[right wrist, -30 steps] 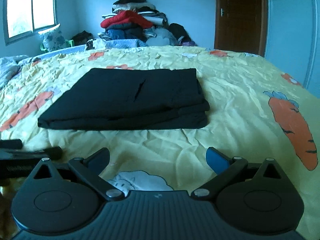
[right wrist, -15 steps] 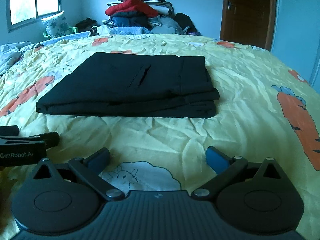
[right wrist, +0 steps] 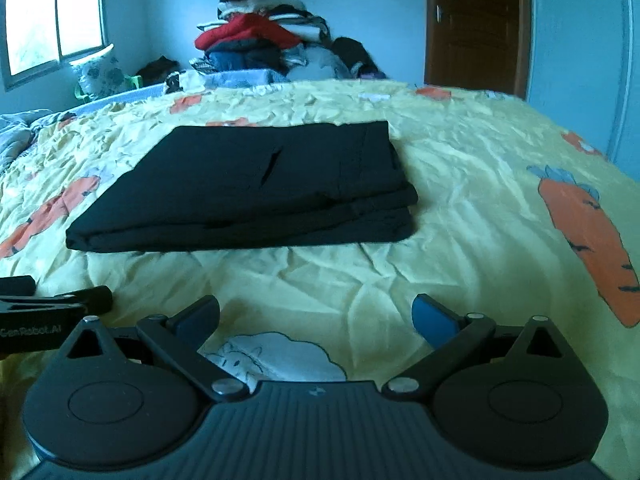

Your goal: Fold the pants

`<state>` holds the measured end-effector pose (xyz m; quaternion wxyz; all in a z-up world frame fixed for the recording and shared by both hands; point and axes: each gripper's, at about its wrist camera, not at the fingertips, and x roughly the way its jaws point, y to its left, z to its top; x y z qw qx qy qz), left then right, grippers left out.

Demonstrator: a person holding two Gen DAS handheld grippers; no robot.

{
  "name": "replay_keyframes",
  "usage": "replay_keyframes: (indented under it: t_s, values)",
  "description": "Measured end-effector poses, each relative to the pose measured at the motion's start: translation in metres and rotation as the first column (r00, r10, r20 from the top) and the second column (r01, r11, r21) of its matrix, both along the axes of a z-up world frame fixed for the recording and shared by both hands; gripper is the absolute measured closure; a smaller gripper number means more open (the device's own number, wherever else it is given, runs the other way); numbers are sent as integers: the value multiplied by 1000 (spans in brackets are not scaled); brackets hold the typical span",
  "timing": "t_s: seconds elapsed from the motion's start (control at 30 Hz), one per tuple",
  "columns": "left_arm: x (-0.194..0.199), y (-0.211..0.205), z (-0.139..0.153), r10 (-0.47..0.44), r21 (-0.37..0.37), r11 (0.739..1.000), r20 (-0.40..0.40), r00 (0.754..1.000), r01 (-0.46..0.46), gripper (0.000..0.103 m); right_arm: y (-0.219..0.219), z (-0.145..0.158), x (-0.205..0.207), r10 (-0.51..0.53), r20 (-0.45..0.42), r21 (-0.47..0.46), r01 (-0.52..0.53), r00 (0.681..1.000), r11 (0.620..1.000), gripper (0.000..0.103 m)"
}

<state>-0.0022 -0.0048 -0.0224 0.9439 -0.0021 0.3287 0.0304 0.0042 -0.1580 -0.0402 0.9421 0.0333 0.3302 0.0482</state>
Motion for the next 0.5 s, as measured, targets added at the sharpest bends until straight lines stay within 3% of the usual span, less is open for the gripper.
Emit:
replay_keyframes:
  t_s: [0.13,0.5]
  values:
    - [0,0,0,0,0,1000,0,1000,0,0,7,-1,0,20,-10,-46,-21,1000,999,0]
    - [0,0,0,0,0,1000,0,1000,0,0,8,0,-1,21,-9,-38,-21,1000,999,0]
